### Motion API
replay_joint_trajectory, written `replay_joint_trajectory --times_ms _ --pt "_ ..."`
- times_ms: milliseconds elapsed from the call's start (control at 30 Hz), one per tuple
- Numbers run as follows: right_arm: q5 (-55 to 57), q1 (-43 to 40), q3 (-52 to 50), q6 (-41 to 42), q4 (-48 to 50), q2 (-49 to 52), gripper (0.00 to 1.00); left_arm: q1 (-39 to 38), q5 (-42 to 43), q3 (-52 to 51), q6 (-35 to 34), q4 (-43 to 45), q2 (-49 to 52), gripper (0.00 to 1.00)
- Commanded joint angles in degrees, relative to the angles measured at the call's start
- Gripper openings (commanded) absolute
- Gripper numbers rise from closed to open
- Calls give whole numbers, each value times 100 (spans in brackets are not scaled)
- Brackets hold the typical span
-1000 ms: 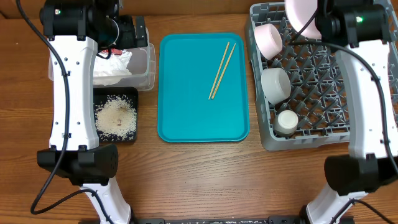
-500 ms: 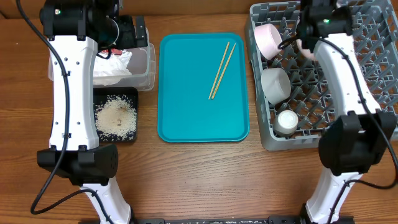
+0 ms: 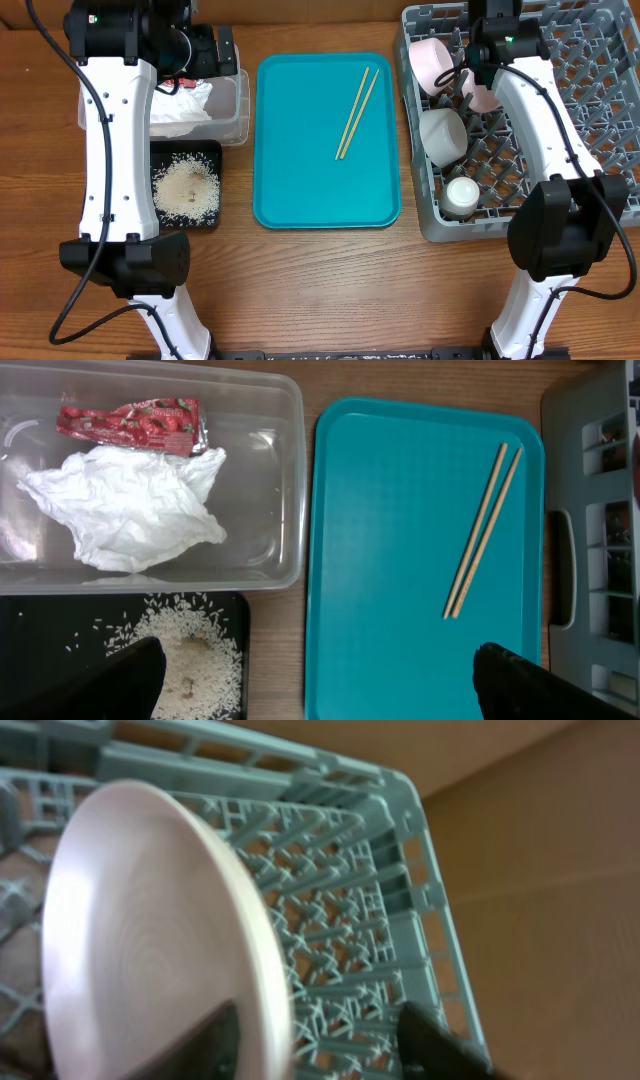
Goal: Sort waste into correct bins and load items into the dishwasher
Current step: 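Lift the white plate and stand it upright in the dish rack, then move the right gripper to the chopsticks and grasp one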
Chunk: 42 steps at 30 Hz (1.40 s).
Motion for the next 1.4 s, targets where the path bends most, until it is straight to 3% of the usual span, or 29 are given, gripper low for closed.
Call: replay_joint_trajectory --times_ms 0,167,333,533,567,833,1067,1367 --pt "-267 -15 72 625 -7 -74 76 -39 -37 48 -81 4 63 100" --pt "-909 -15 494 920 -402 -496 100 -39 -37 48 -81 4 63 100" --pt "-2927 -15 938 1692 -684 -1126 100 -39 -35 48 -81 4 63 100" --pt "-7055 46 911 1991 -531 -1394 99 -39 -35 48 -81 4 63 100" --pt "-7173 177 844 2459 -446 -1248 90 -39 -35 48 -81 4 63 100" --pt "-4712 1263 498 4924 -684 -227 73 -42 -37 48 -81 4 63 100" --pt "-3309 1952 498 5757 -758 535 73 -37 -35 48 -81 4 63 100" --pt "-3158 2026 498 6011 -752 1427 49 -44 -37 48 -81 4 63 100"
